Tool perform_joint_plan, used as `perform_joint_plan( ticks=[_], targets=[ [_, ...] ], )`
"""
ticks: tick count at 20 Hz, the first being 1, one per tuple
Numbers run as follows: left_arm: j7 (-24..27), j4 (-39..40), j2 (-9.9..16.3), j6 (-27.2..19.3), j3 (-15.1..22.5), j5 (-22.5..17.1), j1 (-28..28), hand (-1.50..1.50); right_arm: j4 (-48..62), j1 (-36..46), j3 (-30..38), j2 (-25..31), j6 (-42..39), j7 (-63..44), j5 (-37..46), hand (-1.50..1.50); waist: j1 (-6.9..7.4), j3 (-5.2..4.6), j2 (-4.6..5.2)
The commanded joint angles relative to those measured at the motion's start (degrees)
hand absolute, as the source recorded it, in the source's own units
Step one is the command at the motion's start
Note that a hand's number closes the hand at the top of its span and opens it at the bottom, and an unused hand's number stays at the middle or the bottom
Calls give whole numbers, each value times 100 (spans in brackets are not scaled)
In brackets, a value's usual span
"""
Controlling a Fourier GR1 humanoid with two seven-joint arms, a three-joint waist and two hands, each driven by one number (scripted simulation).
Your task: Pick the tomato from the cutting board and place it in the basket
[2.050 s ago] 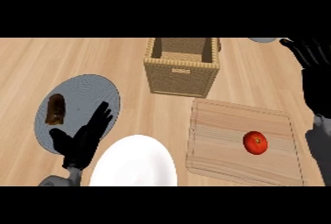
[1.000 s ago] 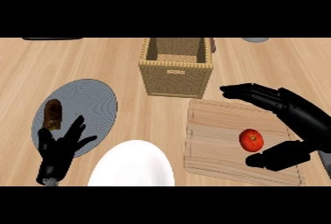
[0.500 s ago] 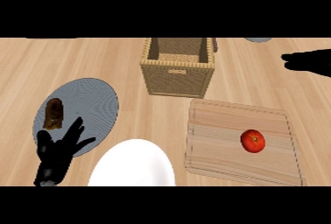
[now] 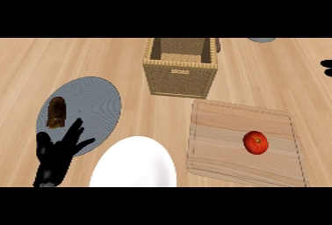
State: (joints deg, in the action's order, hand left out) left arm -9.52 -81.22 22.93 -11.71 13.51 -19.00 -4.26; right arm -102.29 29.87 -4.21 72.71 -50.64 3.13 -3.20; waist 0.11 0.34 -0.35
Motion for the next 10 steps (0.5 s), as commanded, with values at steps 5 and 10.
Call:
perform_joint_plan(
  ticks=[5, 10],
  targets=[
    [-387, 295, -206, -79, 125, 247, -5, 0, -135, -415, 195, -497, -140, 234, 457, -150, -37, -35, 35],
    [-159, 493, -256, 42, 6, 322, -79, 0, -429, -720, -43, -1204, 158, -84, 775, -150, -23, -38, 38]
  ],
)
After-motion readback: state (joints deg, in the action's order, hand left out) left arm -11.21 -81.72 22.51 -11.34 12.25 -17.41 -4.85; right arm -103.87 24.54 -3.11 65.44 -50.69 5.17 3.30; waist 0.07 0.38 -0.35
